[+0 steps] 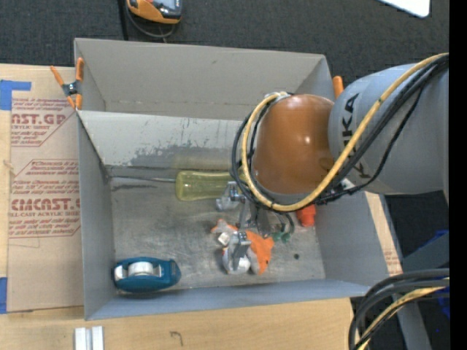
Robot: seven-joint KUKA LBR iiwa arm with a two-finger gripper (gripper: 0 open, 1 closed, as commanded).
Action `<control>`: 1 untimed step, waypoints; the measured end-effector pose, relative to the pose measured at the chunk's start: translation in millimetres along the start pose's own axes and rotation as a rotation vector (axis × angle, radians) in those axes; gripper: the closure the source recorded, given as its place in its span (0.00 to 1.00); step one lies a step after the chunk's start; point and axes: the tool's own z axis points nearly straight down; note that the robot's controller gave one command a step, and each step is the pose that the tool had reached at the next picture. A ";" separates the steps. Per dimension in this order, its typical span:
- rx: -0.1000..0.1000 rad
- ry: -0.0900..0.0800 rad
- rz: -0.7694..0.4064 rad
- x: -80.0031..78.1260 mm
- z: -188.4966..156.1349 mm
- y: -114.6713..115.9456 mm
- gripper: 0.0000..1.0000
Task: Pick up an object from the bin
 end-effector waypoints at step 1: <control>0.003 0.005 0.007 -5.0 28.3 -11.4 0.00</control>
Offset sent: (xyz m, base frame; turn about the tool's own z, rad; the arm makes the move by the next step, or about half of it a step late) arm 0.0092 -0.0467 -0.1063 -0.2658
